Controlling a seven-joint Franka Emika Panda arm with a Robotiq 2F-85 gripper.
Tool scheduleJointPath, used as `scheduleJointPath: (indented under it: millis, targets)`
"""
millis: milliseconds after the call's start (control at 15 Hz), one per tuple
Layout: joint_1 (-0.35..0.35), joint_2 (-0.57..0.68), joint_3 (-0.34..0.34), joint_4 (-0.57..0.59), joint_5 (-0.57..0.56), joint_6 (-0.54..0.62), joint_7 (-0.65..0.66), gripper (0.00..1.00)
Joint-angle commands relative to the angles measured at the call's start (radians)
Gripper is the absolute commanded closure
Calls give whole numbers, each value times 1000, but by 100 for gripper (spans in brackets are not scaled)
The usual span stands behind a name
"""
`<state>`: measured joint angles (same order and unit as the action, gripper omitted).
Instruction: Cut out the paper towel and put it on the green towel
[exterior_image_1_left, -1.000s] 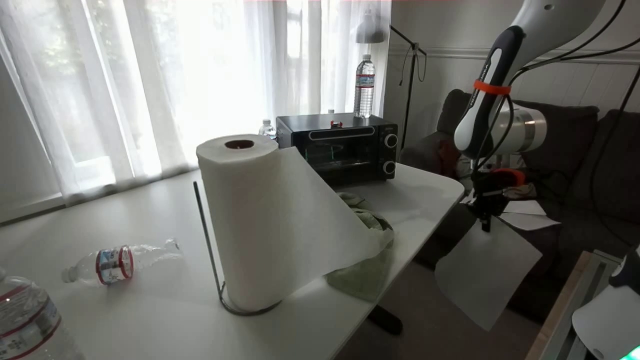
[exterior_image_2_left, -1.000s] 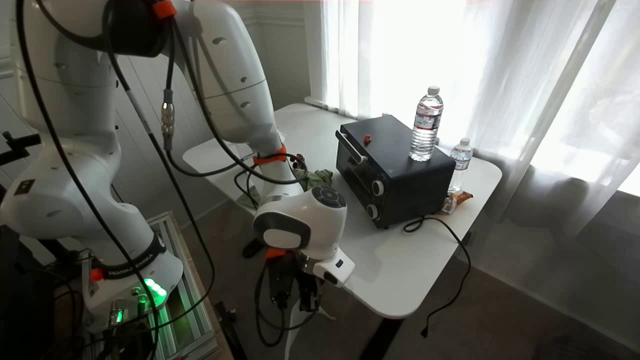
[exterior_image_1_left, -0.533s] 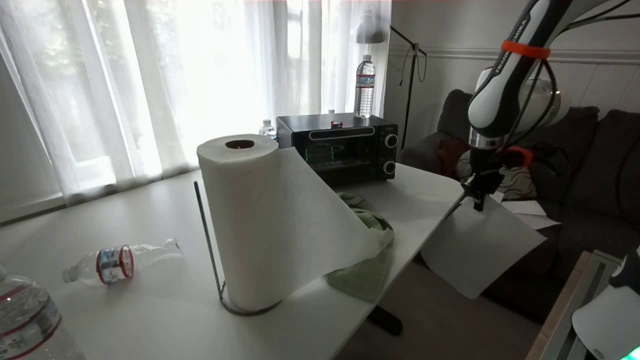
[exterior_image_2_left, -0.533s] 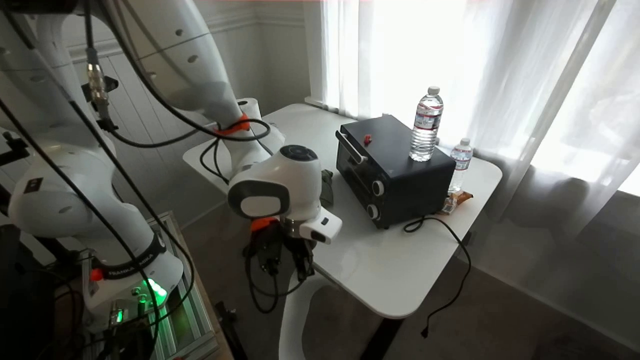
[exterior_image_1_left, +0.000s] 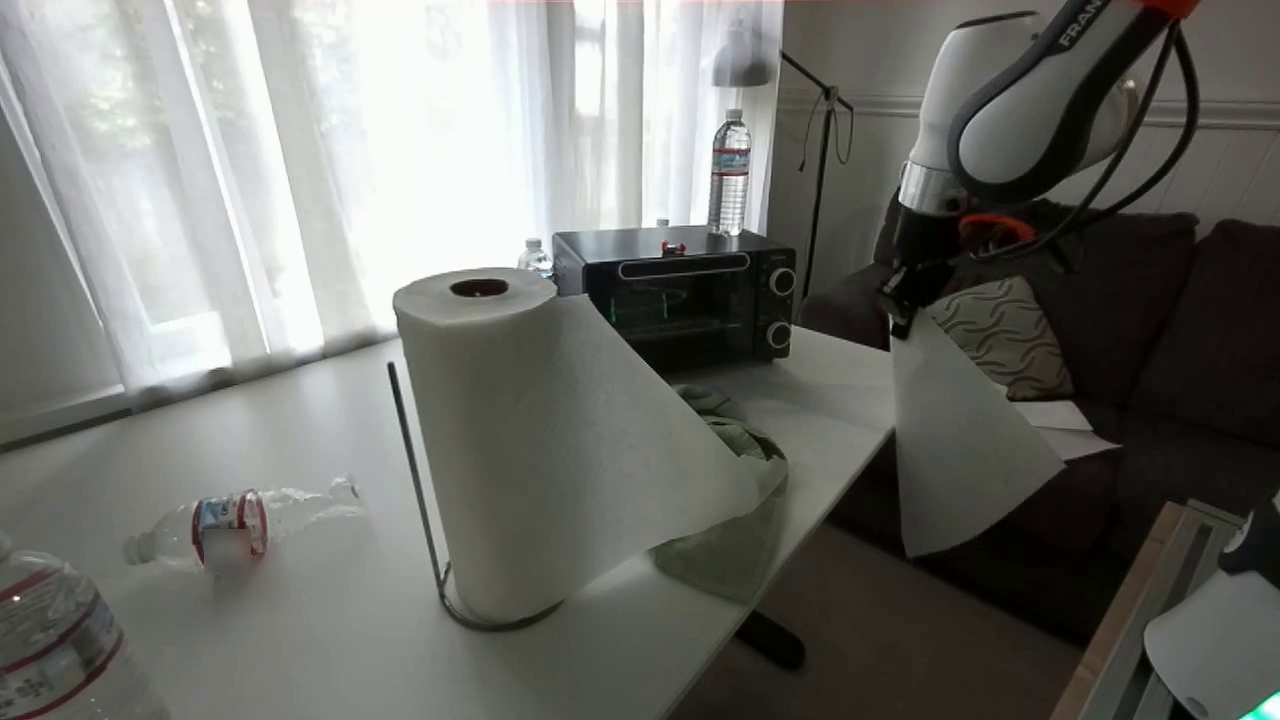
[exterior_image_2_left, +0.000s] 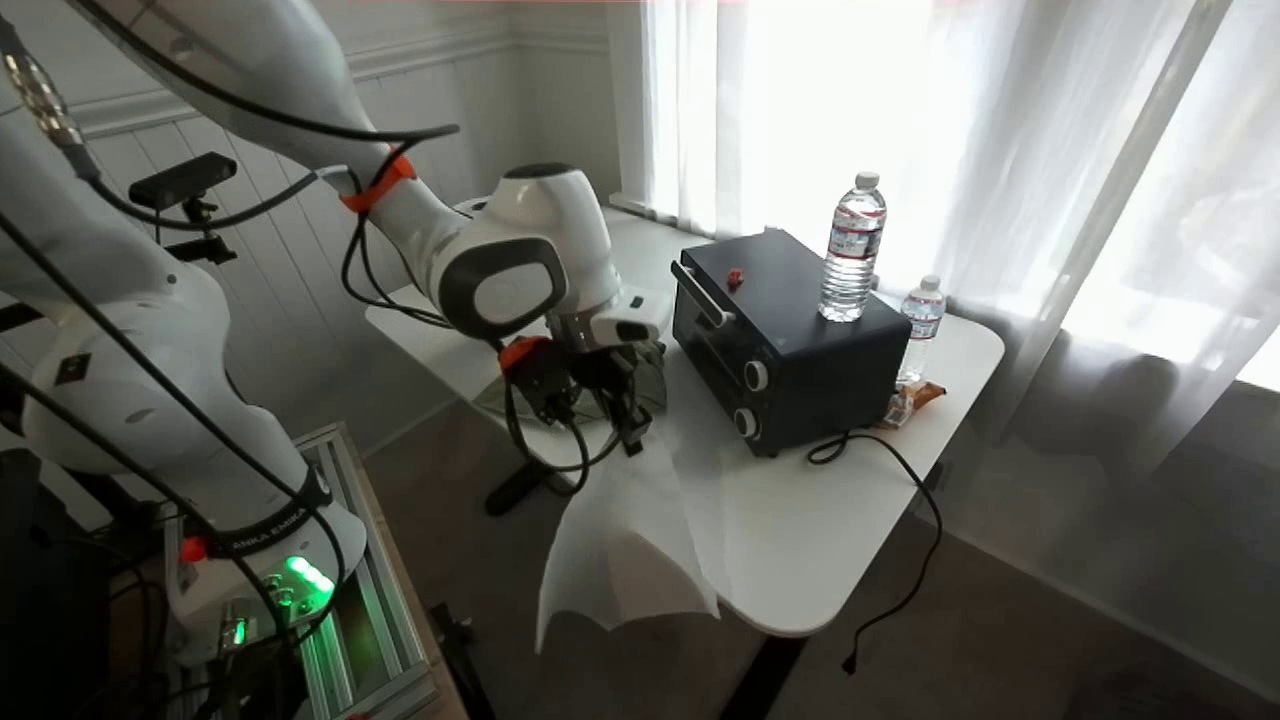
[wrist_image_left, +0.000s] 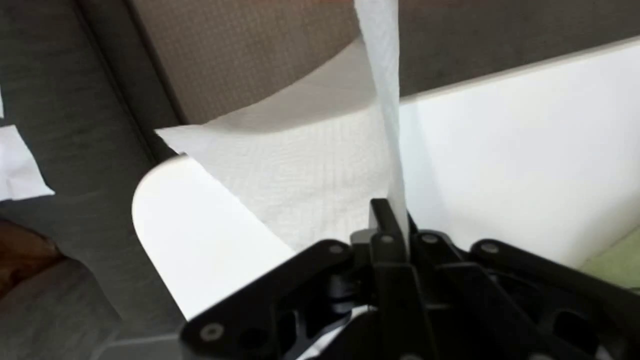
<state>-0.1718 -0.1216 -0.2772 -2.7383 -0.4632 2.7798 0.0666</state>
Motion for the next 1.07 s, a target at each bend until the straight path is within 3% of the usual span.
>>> scheduleJointPath:
  millis: [0, 267, 333, 800, 1000]
  targets:
    - [-30, -110, 106, -6, -40, -32, 47, 100]
    - [-29, -221, 178, -59, -22, -1, 22, 100]
    - [-37, -138, 177, -6, -3, -6, 11, 99]
    - [-40, -187, 198, -29, 0, -6, 8, 99]
    - [-54, -177, 227, 27, -49, 66, 0, 100]
